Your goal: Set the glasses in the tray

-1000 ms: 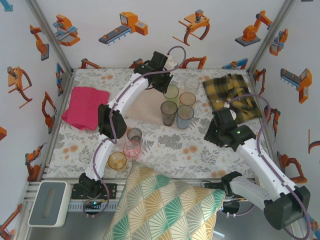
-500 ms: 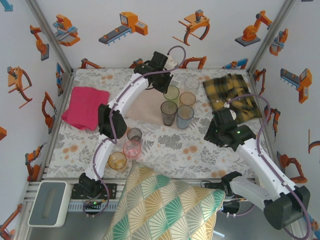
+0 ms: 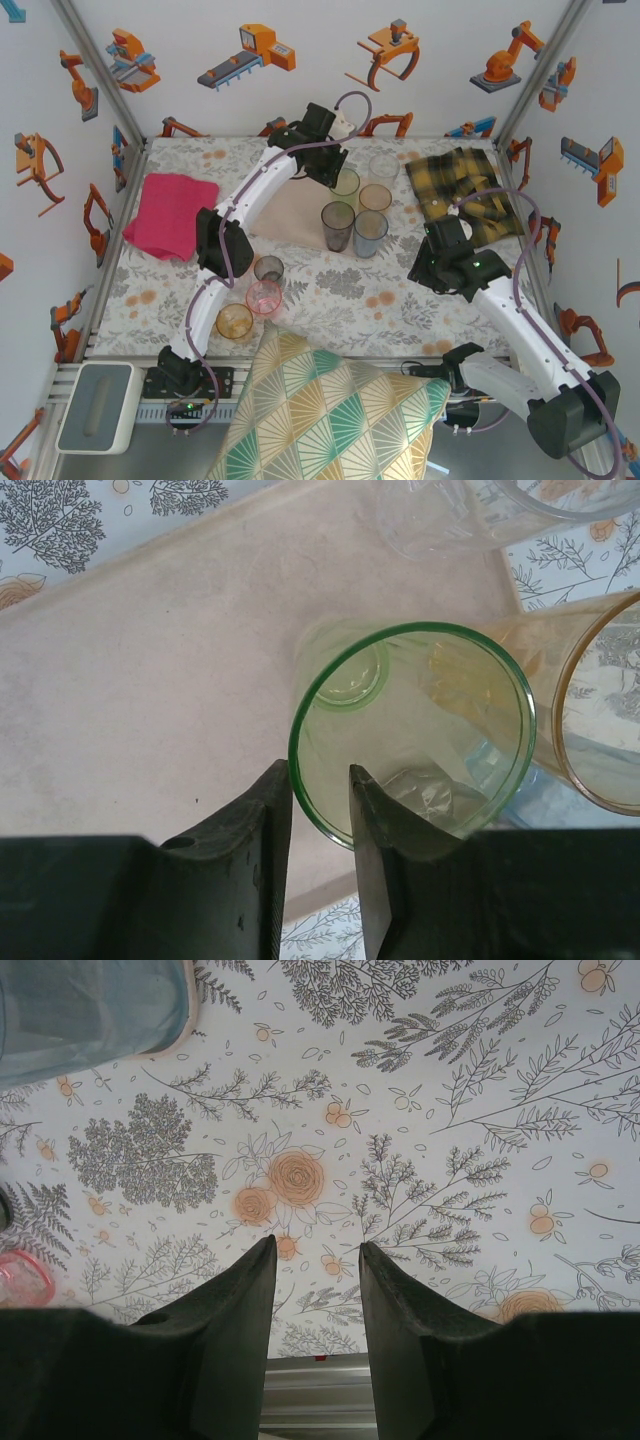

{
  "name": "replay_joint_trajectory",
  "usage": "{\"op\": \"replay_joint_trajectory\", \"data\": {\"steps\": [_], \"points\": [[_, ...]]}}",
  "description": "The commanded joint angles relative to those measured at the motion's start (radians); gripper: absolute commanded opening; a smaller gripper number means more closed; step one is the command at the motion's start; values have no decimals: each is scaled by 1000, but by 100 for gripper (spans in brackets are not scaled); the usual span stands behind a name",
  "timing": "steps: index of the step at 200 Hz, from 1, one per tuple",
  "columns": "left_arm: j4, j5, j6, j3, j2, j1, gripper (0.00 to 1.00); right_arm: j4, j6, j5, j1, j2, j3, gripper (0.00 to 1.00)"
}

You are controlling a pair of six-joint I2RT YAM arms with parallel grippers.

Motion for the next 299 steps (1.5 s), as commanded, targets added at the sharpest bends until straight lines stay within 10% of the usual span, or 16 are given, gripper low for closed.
{"op": "replay_joint_trajectory", "data": {"steps": [1, 176, 299], "points": [[-4, 23, -9, 38, 10, 2, 36, 19, 7, 0, -8, 4, -3, 40], [-27, 139, -55, 53, -46, 44, 80, 27, 2, 3, -13, 43, 14, 39], [23, 275, -162, 91, -26, 96, 91, 16, -1, -3, -19, 56, 28, 40]]}}
